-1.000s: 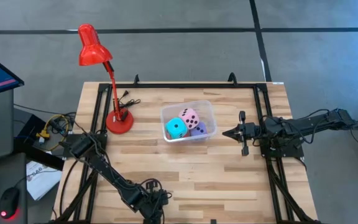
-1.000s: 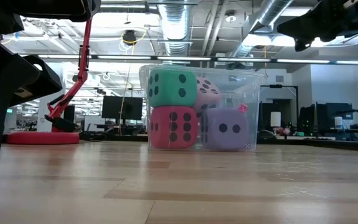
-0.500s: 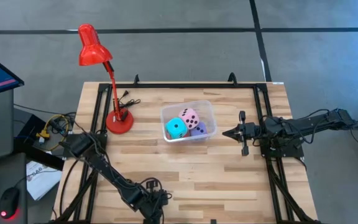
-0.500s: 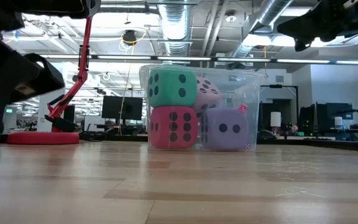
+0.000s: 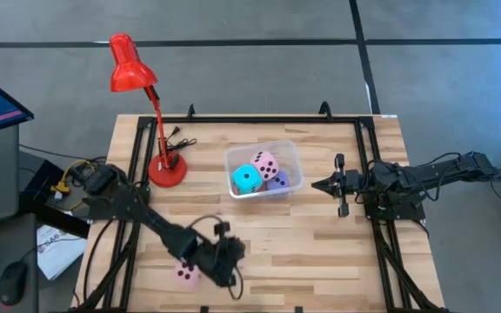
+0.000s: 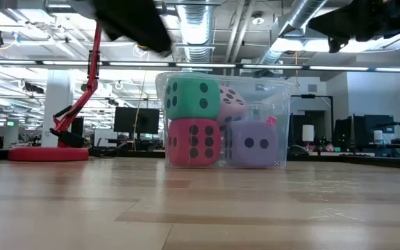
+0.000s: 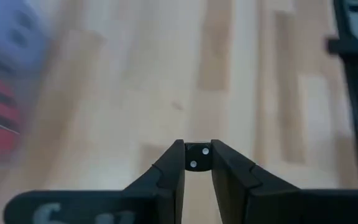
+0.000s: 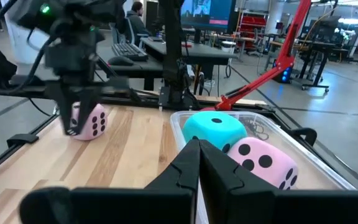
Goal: Pick & Place Dice
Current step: Put the small black die into the transparent bin
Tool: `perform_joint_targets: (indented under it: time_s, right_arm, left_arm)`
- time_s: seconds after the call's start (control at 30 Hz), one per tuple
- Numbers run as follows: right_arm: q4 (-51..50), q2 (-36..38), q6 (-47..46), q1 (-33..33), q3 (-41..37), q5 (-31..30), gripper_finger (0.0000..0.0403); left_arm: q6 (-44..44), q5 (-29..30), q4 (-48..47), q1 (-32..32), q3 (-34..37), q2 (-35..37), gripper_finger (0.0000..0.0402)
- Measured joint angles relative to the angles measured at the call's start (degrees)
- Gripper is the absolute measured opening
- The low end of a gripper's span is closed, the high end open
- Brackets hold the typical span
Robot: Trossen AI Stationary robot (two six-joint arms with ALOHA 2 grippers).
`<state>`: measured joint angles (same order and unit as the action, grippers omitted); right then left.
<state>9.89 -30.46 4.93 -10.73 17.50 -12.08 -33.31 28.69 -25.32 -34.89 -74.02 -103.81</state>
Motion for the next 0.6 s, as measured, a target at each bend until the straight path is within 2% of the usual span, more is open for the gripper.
perform_joint_targets:
  time_s: [0.33, 0.6]
  right_arm:
    - [0.04, 0.0, 0.17, 0.0, 0.0, 0.0, 0.0005]
    - [4.82, -0.02, 1.11, -0.02, 0.0, 0.0, 0.0005]
  left_arm:
    - [13.12, 1.88, 4.9, 10.78, -0.02, 6.01, 0.0053]
    - [20.84, 1.68, 15.77, 18.27, -0.13, 7.01, 0.0054]
